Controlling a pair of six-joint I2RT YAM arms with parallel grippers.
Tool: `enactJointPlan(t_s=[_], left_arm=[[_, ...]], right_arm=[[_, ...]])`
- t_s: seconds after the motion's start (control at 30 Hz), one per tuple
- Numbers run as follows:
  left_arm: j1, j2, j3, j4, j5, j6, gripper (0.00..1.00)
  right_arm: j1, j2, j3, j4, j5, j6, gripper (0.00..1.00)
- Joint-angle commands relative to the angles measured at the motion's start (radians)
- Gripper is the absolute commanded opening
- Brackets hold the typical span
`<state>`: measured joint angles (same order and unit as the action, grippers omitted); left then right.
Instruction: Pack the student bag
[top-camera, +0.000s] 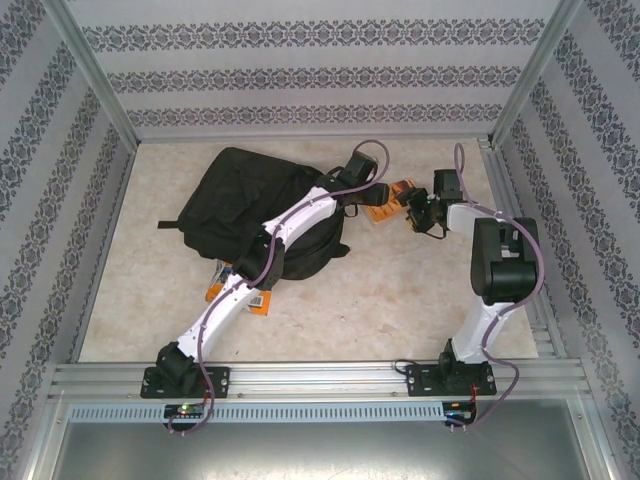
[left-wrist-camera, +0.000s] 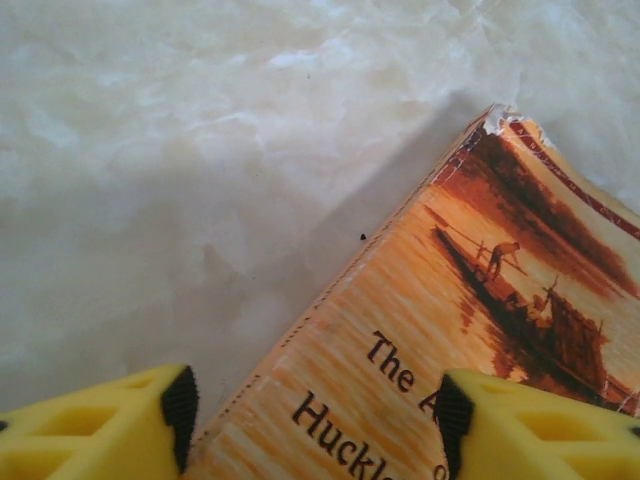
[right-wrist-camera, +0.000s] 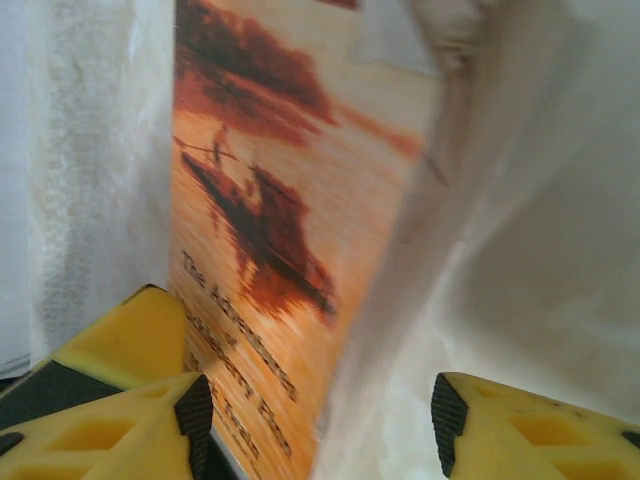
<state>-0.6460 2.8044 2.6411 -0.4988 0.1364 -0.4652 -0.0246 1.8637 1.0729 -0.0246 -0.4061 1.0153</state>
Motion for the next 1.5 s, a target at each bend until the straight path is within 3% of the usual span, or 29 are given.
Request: enactJointPlan(t_s=[0.0, 0.17, 0.43, 0.53, 0.7, 0.8, 0.93, 1.2, 1.47], left_arm=[[0.000, 0.017, 0.028, 0.024, 0.045, -0.009, 0.59], [-0.004, 0.029, 0.025, 0.009, 0.087, -0.007, 0.42], [-0.012, 0.037, 0.020, -0.010, 0.111, 0.005, 0.31], [-0.013, 0.034, 0.022, -0.016, 0.121, -0.001, 0.29], [-0.012, -0.013, 0.022, -0.061, 0.115, 0.013, 0.29], [-0.007, -0.075, 0.020, -0.092, 0.104, 0.026, 0.32], [-0.005, -0.170, 0.016, -0.131, 0.110, 0.034, 0.37], [-0.006, -0.348, -0.009, -0.273, 0.131, 0.025, 0.62], [-0.001, -0.600, -0.323, -0.319, 0.148, 0.004, 0.75]], right_arm=[[-0.014, 0.026, 0.055, 0.028, -0.028, -0.011, 0.56], [-0.015, 0.049, 0.097, 0.006, -0.032, -0.040, 0.50], [-0.006, 0.042, 0.117, -0.001, -0.057, -0.076, 0.40], [-0.005, 0.059, 0.119, 0.000, -0.062, -0.082, 0.32], [-0.013, 0.046, 0.111, -0.012, -0.058, -0.101, 0.10], [-0.017, 0.017, 0.113, -0.039, -0.044, -0.120, 0.01], [-0.018, -0.011, 0.106, -0.057, -0.033, -0.132, 0.00], [-0.020, -0.120, 0.018, -0.055, -0.037, -0.139, 0.00], [0.000, -0.364, -0.098, -0.094, -0.054, -0.164, 0.00]])
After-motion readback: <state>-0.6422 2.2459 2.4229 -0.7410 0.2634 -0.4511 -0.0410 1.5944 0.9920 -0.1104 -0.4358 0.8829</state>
